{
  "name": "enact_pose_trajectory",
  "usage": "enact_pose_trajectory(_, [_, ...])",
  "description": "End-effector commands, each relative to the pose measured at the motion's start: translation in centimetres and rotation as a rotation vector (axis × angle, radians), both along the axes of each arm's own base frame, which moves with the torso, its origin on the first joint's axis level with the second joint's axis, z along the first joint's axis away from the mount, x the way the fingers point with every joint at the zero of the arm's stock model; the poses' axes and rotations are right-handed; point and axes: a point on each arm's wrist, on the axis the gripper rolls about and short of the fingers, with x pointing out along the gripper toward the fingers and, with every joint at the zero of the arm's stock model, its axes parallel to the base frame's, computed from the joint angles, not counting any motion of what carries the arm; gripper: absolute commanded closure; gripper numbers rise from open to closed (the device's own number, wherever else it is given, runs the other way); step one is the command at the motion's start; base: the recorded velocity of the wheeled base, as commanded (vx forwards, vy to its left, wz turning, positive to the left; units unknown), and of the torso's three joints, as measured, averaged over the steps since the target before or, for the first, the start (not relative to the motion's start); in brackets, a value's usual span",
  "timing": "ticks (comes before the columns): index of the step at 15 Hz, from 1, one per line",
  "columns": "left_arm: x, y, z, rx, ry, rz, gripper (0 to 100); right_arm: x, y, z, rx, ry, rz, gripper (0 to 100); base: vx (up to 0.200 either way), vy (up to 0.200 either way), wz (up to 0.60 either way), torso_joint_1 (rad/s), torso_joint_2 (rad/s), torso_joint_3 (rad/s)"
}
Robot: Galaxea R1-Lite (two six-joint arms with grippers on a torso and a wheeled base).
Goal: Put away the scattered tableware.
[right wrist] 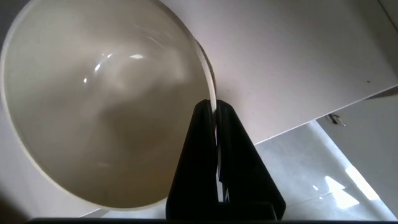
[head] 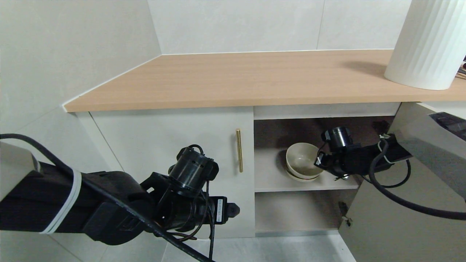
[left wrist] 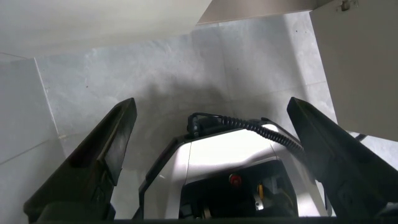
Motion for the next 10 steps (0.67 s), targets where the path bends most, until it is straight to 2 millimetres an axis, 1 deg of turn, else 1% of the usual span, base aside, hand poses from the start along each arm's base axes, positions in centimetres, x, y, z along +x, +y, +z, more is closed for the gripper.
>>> enact_pose_trajectory(1, [0.02, 0.03, 0.0, 0.0, 0.0, 0.001, 0, -0.03, 0.05, -0.1, -0.002, 0.004, 0.001, 100, 0.0, 0.0, 0.0, 0.0, 0.0, 0.0])
enact_pose_trajectory(3, [0.01, -0.02, -0.05, 0.001, 0.001, 0.001, 0, -0.03, 0.05, -0.1, -0.003, 0.004, 0.001, 100, 0.0, 0.0, 0.0, 0.0, 0.0, 0.0])
enact_pose_trajectory(4, [0.03, 0.03, 0.0, 0.0, -0.001, 0.002, 0, -0.05, 0.12, -0.1, -0.001, 0.004, 0.003, 0, 0.0, 0.0, 0.0, 0.0, 0.0, 0.0])
enact_pose_trajectory(10, [0.01, 0.04, 0.05, 0.0, -0.002, 0.002, 0, -0.41, 0.3, 0.29, -0.001, 0.005, 0.011, 0, 0.0, 0.0, 0.0, 0.0, 0.0, 0.0])
